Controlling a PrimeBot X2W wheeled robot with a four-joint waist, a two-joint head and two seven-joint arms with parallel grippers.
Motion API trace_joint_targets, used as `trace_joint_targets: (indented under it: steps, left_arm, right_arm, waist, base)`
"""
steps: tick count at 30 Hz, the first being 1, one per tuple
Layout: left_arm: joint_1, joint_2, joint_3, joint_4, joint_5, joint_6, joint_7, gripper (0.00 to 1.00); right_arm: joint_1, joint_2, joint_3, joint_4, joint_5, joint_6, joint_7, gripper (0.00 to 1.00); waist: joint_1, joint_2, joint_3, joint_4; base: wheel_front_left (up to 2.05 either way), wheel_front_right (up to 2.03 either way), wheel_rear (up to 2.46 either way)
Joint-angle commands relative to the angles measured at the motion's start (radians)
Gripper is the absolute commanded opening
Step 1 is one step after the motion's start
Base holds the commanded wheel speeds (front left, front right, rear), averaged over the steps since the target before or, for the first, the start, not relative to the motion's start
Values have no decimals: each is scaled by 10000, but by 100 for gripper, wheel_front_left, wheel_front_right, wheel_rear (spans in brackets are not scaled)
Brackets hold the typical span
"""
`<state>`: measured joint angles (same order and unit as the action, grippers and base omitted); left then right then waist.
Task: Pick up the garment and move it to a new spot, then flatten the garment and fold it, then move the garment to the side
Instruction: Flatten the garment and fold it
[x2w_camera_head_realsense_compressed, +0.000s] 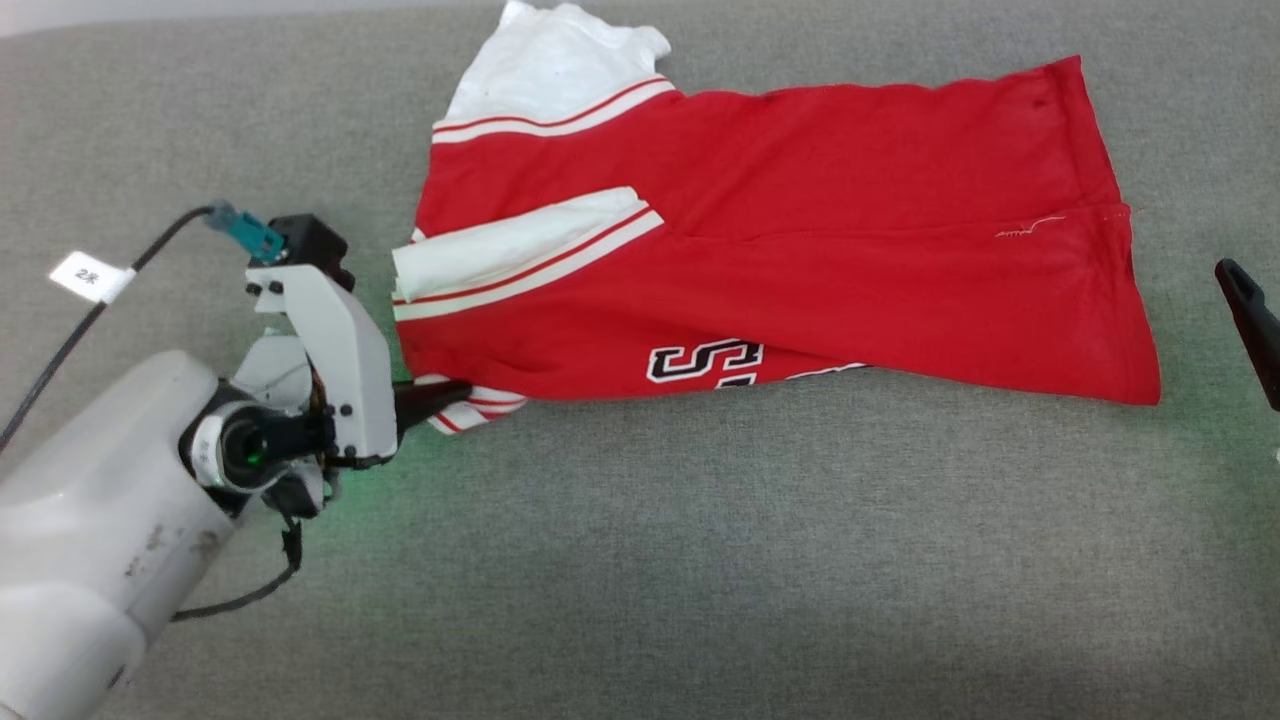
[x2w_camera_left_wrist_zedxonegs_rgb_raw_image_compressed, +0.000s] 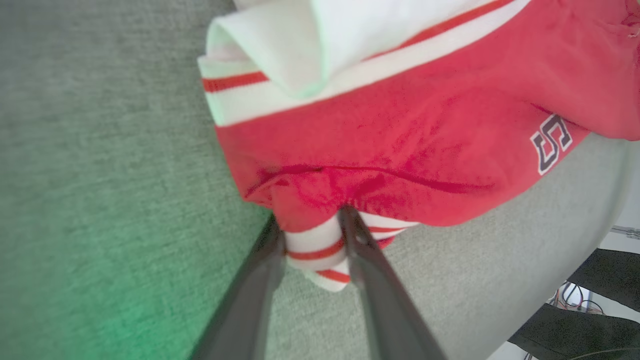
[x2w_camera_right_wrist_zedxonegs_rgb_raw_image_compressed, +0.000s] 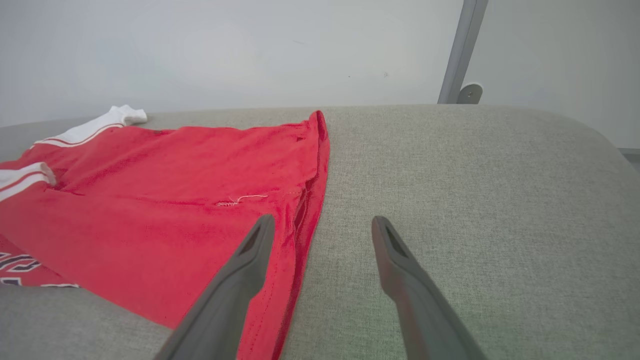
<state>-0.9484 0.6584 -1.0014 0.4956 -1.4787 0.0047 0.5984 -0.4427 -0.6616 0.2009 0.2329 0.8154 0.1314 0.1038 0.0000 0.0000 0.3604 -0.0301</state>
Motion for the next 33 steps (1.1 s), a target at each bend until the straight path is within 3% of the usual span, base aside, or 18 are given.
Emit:
trace_joint_targets:
  steps: [1, 5, 15, 21, 22, 23, 24, 33]
  left_arm:
    - [276, -479, -220, 165, -55, -200, 31, 0]
    - [187, -608, -183, 414, 42, -512, -143, 0]
    - [-234, -1089, -502, 297, 757, -1010, -532, 0]
    - [-319, -1513, -509, 464, 809, -1191, -820, 0]
    - [-321, -1560, -504, 517, 821, -1212, -889, 0]
    - [-321, -1602, -499, 572, 830, -1229, -948, 0]
    - [-316, -1643, -509, 626, 844, -1257, -1001, 0]
    - [151, -1306, -312, 487, 658, -1365, -1661, 0]
  right_arm:
    - [-19, -93, -2, -105, -37, -16, 139, 100]
    - [57, -435, 249, -239, 103, -16, 1139, 100]
    - [-1032, -1135, 1395, -136, -224, -16, 5968, 100]
    - [-1504, -708, 1667, 570, -567, -16, 6848, 100]
    - [-1480, -627, 1730, 719, -601, -16, 6923, 83]
    - [-1436, -576, 1774, 828, -614, -16, 6933, 33]
    - [-1411, -556, 1811, 901, -621, -16, 6915, 0]
    - [-692, -888, 1432, 723, -38, -16, 6424, 0]
  waist:
    - [0, 0, 81, -52]
    - [0, 0, 37, 144]
    - [0, 0, 149, 776]
    - [0, 0, 214, 997]
    - [0, 0, 207, 1019]
    - [0, 0, 188, 1044]
    - [0, 0, 162, 1060]
    - [0, 0, -625, 991]
  base:
    - [0, 0, 0]
    - [0, 0, 0]
    - [0, 0, 0]
    - [0, 0, 0]
    - [0, 0, 0]
    - [0, 0, 0]
    - [0, 0, 0]
    - [0, 0, 0]
